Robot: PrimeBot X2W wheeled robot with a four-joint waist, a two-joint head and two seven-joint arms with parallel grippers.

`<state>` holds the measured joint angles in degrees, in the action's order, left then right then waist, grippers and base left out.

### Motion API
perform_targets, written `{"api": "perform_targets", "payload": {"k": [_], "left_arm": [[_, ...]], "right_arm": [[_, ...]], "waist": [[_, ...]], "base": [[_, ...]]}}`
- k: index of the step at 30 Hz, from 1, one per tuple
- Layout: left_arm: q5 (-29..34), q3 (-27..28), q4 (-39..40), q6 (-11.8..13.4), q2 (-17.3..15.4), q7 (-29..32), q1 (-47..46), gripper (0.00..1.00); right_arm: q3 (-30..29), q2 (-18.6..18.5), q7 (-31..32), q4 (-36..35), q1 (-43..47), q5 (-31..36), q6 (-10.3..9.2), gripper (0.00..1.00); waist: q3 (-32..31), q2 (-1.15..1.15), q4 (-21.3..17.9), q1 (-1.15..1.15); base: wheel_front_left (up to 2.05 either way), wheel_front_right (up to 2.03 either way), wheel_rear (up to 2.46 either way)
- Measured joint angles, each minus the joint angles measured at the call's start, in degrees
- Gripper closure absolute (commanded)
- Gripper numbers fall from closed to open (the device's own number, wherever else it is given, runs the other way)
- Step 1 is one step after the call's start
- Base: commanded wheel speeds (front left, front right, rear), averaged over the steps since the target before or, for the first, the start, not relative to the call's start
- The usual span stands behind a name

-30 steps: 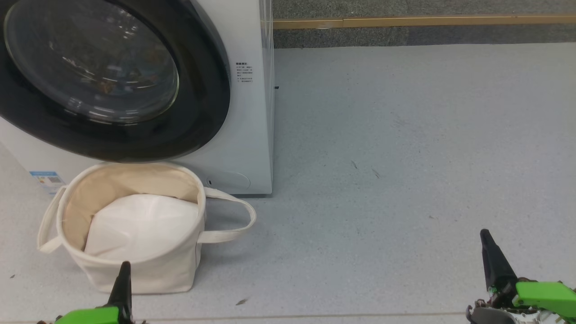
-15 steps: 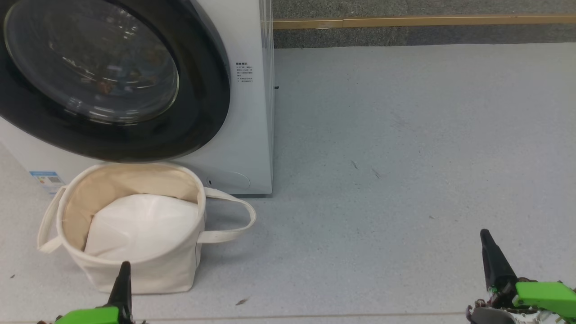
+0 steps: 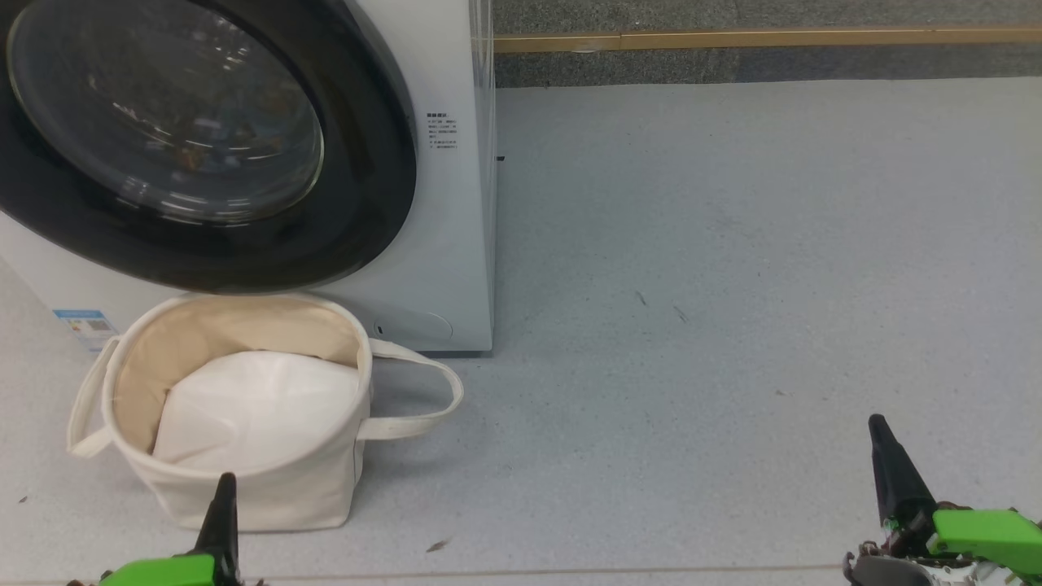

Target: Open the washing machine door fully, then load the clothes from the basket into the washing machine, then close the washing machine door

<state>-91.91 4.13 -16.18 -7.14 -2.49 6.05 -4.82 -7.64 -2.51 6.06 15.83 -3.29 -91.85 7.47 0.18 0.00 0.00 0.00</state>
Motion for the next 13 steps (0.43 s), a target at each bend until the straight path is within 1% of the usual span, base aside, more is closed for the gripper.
{"api": "perform_targets", "payload": {"k": [13], "left_arm": [[0.0,0.0,0.0,0.0,0.0,0.0,0.0,1.00]], "right_arm": [[0.0,0.0,0.0,0.0,0.0,0.0,0.00,1.00]], "waist": [[0.0,0.00,0.0,0.00]], "base": [[0.00,0.00,0.00]]}}
